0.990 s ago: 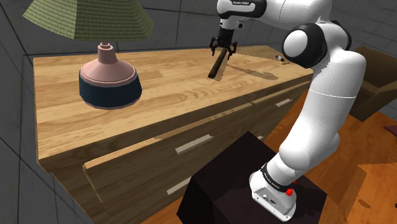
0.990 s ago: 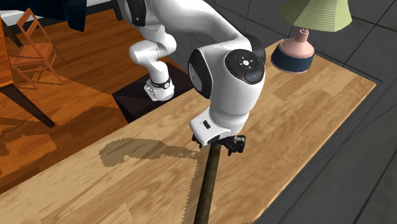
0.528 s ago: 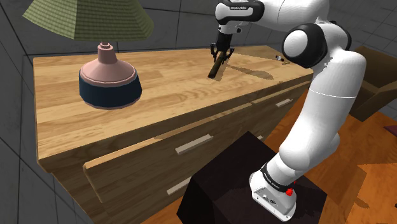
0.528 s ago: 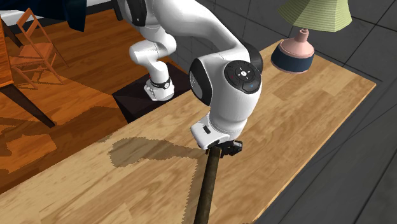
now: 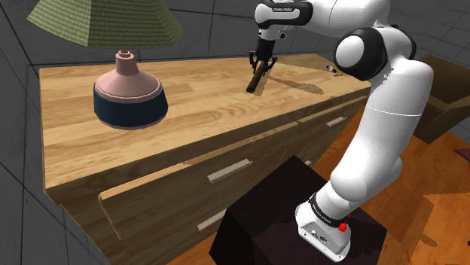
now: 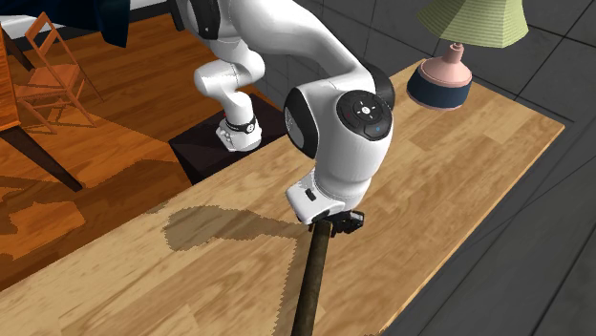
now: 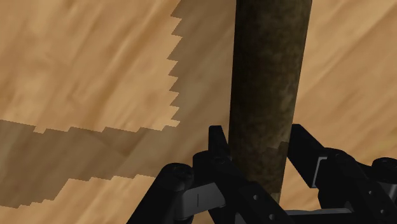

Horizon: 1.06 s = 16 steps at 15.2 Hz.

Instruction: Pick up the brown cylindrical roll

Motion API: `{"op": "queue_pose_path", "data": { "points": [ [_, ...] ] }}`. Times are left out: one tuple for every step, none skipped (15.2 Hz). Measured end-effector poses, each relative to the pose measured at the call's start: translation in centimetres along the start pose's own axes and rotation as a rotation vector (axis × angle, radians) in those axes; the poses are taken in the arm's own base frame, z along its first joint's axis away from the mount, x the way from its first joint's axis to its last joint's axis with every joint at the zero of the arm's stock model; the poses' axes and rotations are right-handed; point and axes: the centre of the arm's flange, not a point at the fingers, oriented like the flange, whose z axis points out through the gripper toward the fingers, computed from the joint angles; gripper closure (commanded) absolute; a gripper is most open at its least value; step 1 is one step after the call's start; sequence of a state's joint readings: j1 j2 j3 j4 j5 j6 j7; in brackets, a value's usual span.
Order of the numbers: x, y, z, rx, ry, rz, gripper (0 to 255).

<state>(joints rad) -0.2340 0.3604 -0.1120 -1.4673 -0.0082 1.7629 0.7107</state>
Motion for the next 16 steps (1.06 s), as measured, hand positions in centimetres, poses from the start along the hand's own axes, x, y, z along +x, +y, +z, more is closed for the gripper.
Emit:
{"op": "queue_pose_path", "data": {
  "points": [
    [0.1, 0.0, -0.2, -0.001, -0.001, 0.0, 255],
    [0.1, 0.0, -0.5, -0.001, -0.001, 0.0, 255],
    [0.1, 0.0, -0.9, -0.001, -0.001, 0.0, 255],
    [0.2, 0.0, -1.5, -0.001, -0.001, 0.0, 255],
    [0.2, 0.2, -2.0, -0.001, -0.001, 0.0, 255],
    [0.2, 0.3, -2.6, -0.001, -0.001, 0.0, 255],
    [0.2, 0.3, -3.0, -0.001, -0.001, 0.0, 255],
    [0.1, 0.4, -3.5, -0.002, -0.001, 0.0, 255],
    [0.1, 0.3, -4.0, -0.001, -0.001, 0.0, 255],
    [0.1, 0.3, -4.6, -0.001, -0.001, 0.0, 255],
    [0.1, 0.4, -5.2, -0.001, -0.001, 0.0, 255],
    [0.0, 0.4, -5.7, -0.001, -0.001, 0.0, 255],
    [0.0, 0.4, -6.2, -0.001, -0.001, 0.0, 255],
    [-0.1, 0.6, -6.7, -0.001, -0.001, 0.0, 255],
    [0.0, 0.6, -7.3, -0.001, -0.001, 0.0, 255],
    [0.0, 0.6, -7.6, -0.001, -0.001, 0.0, 255]
  ]
}}
